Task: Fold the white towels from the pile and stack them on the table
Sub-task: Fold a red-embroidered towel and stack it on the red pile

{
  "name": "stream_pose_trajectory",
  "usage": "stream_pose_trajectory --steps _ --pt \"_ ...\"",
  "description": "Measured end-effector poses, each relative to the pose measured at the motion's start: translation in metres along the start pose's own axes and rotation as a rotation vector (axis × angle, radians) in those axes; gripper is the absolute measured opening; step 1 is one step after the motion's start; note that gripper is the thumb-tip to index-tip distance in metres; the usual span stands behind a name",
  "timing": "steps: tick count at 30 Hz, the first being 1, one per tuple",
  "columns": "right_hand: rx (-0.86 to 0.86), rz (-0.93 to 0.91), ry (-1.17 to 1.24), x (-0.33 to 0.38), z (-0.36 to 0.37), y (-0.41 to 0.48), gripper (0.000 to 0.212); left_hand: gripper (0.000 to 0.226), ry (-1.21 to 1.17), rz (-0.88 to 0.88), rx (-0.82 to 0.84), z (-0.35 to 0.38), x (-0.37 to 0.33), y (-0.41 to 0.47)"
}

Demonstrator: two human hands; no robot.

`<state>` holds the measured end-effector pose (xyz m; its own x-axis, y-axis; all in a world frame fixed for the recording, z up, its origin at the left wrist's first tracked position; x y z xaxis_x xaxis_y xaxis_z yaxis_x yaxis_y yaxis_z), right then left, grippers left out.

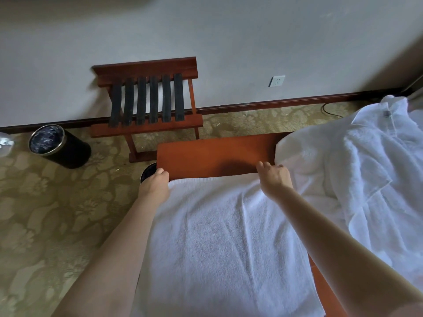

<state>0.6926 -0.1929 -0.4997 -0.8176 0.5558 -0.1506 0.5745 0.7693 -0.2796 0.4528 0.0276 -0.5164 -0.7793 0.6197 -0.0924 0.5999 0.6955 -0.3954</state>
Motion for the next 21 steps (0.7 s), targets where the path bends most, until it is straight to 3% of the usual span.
stream_pose_trajectory --steps 5,9,13,16,21 --pt "-0.022 0.034 0.098 -0.008 -0.010 -0.017 0.024 0.012 0.009 0.050 -0.108 -0.016 -0.001 -0.020" --pt "-0.112 0.061 0.404 -0.016 -0.012 -0.033 0.009 0.007 -0.094 0.012 -0.111 -0.025 -0.001 -0.042" --pt "-0.156 0.006 0.451 -0.024 -0.029 -0.057 0.016 0.017 -0.071 -0.070 -0.122 -0.039 -0.003 -0.069" --pt "-0.262 0.024 0.438 -0.026 -0.051 -0.069 0.020 0.022 -0.013 -0.110 -0.142 -0.060 -0.007 -0.087" --pt "-0.535 0.047 0.429 -0.027 -0.116 -0.080 0.018 0.028 -0.058 -0.151 -0.368 -0.124 -0.014 -0.111"
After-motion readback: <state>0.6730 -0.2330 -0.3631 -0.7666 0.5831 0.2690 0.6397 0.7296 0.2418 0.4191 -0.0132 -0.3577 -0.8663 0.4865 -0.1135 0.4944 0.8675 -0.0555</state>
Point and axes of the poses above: each hand's wrist, its own y-axis towards the middle knuckle, its own z-axis out of the palm, x = y × z, the point moved 1 cm from there along y, towards the middle knuckle, and after that the axes turned 4 degrees about -y, right-handed, at the moved point
